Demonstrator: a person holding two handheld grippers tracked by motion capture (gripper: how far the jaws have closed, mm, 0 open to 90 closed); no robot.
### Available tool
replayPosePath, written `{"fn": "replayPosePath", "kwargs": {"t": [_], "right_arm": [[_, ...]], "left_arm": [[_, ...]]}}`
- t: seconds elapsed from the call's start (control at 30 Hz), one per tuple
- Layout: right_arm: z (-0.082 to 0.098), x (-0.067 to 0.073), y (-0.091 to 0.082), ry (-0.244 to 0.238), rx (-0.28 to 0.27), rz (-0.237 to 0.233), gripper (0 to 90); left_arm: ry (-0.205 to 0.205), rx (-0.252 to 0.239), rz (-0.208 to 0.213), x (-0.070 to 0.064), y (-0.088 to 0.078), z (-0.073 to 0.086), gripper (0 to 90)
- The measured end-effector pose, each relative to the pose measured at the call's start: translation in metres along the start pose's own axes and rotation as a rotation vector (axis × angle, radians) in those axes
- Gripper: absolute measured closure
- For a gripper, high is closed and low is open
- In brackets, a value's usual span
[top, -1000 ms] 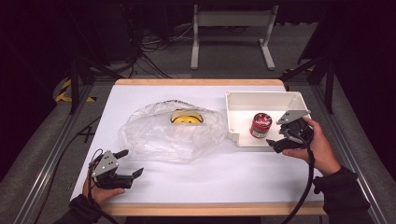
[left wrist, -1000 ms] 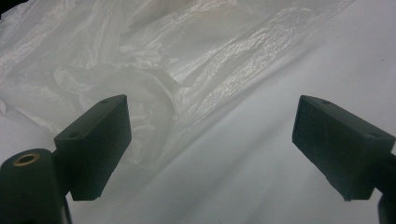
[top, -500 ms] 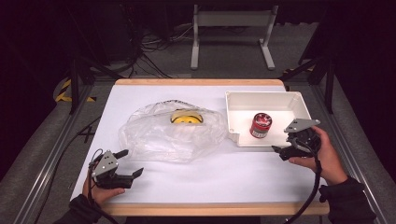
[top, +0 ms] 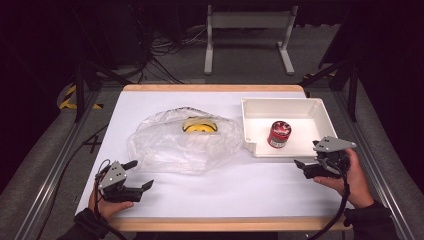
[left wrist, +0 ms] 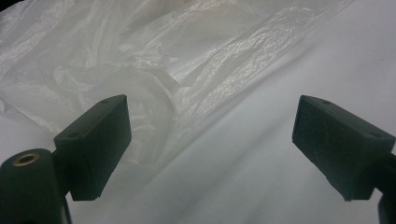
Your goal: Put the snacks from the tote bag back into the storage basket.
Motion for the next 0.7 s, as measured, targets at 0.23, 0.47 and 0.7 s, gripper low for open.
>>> {"fn": "replayPosePath", "kwargs": {"t": [0.23, 0.47, 0.7], "right_arm": [[0.013, 0.001, -0.004, 0.033, -0.109, 0.015, 9.7], [0.032, -0.001, -0.001, 0.079, -0.215, 0.051, 9.3], [0.052, -0.001, 0.002, 0.109, -0.276, 0.097, 9.9]], "left_arm": [[-0.008, 0.0, 0.003, 0.0, 0.0, 0.0, 12.5], [-0.013, 0.004, 0.005, 0.001, 0.0, 0.0, 12.1], [-0.025, -0.004, 0.007, 0.002, 0.0, 0.0, 11.8]]}}
Point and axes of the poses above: each handheld gripper's, and its own axes: y roughly forward along the jaws, z roughly out of its underside, x roughly to its left, the point moved 7 cm from there along y, roughly forward along the jaws, and after that the axes turned 12 degrees about -z, right-handed, at the moved point
